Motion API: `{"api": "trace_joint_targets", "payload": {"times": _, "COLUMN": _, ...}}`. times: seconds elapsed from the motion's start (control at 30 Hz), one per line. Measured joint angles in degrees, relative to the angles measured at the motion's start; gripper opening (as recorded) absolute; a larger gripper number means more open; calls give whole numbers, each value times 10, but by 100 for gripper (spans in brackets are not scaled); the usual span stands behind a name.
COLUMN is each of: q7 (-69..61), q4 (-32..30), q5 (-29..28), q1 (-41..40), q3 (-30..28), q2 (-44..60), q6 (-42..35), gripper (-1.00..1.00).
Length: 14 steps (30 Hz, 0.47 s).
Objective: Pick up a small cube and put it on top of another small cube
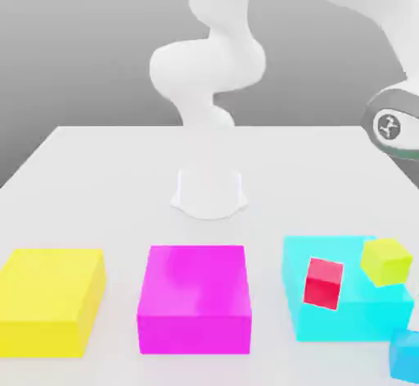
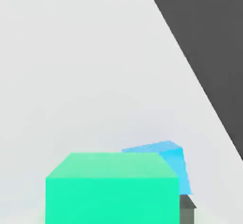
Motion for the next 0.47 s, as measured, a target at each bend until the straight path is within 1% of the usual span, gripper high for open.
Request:
{"api": "trace_joint_targets", "payload": {"times": 0.1, "q7": 13, "q4": 4, "q5": -6, "q1": 4, "q3": -10, "q2": 55, "q6": 47, "gripper": -100}}
{"api": "trace_joint_targets", "payload": {"times": 0.13, "q7": 14, "q4": 5, "q5": -8, "q1": 6, "q3": -11, "q2": 65, "q6": 57, "gripper": 100}}
{"api": "trace_joint_targets", "payload": {"times": 0.33, "q7": 16, "q4": 5, "q5": -9, "q1": 6, "q3": -12, "q2": 71, "q6": 62, "gripper": 100}}
{"api": "trace_joint_targets", "payload": {"times": 0.47, "q7": 9, "q4": 2, "q5": 1, "q1": 2, "q3": -7, "q2": 12, "q6": 7, "gripper": 100}}
